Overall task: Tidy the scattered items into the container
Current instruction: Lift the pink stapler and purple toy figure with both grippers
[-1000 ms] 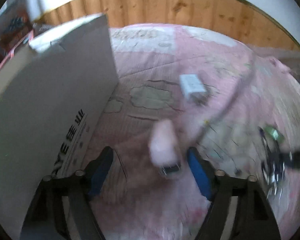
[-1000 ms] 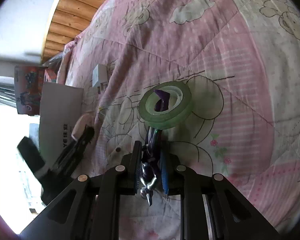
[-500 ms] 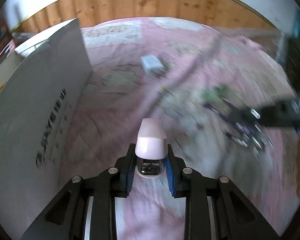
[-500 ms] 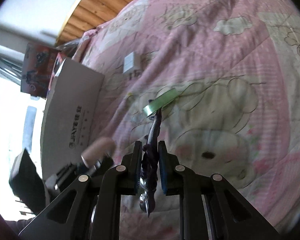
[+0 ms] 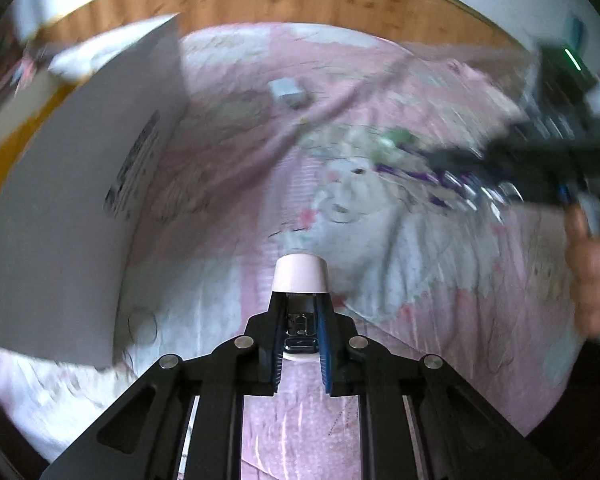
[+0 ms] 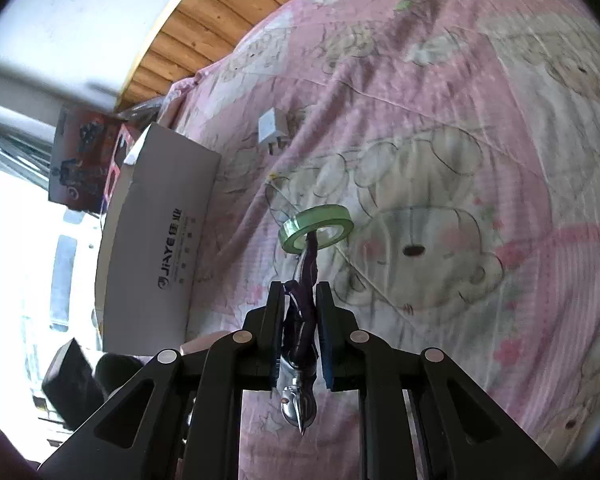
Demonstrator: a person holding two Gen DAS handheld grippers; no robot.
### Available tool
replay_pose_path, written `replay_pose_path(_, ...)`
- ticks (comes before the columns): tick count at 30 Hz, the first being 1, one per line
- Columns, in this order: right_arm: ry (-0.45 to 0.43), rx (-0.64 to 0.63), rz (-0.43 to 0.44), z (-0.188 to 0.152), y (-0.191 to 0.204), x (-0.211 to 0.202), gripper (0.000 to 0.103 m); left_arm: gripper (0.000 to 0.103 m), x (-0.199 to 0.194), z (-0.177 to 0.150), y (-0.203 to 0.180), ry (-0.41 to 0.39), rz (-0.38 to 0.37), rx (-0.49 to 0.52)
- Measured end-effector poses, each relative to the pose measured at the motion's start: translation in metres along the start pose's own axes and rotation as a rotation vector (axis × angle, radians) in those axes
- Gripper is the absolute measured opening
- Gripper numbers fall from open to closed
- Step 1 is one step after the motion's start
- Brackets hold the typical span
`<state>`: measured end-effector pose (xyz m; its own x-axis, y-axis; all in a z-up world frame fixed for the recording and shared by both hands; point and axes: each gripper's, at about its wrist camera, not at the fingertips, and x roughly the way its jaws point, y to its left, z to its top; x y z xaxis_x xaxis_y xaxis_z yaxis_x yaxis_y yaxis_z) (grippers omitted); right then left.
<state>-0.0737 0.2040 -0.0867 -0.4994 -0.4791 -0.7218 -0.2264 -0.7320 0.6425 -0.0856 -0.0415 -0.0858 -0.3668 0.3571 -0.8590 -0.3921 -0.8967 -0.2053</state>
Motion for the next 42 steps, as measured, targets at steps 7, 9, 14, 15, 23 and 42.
replay_pose_path(7, 0.019, 0.005, 0.017, -0.002, -0.001, 0.003, 0.016, 0.048, 0.009, -0.003, 0.014, 0.033, 0.021, -0.068)
replay_pose_path(9, 0.029, 0.004, 0.021, -0.003, 0.0, 0.005, 0.016, 0.049, 0.014, -0.003, 0.014, 0.022, 0.054, -0.059)
replay_pose_path(14, -0.013, 0.026, 0.037, 0.006, -0.01, -0.014, 0.016, 0.052, 0.03, 0.002, 0.019, 0.023, 0.084, -0.069)
replay_pose_path(15, -0.031, 0.032, 0.044, 0.009, -0.014, -0.022, 0.016, 0.052, 0.031, 0.003, 0.019, 0.018, 0.09, -0.059)
replay_pose_path(23, -0.115, 0.119, 0.057, 0.028, -0.045, -0.055, 0.016, 0.025, 0.03, 0.021, 0.022, 0.01, -0.017, -0.03)
replay_pose_path(42, -0.075, -0.004, -0.04, 0.015, -0.008, -0.026, 0.016, 0.025, -0.013, 0.028, -0.015, -0.071, -0.086, 0.046)
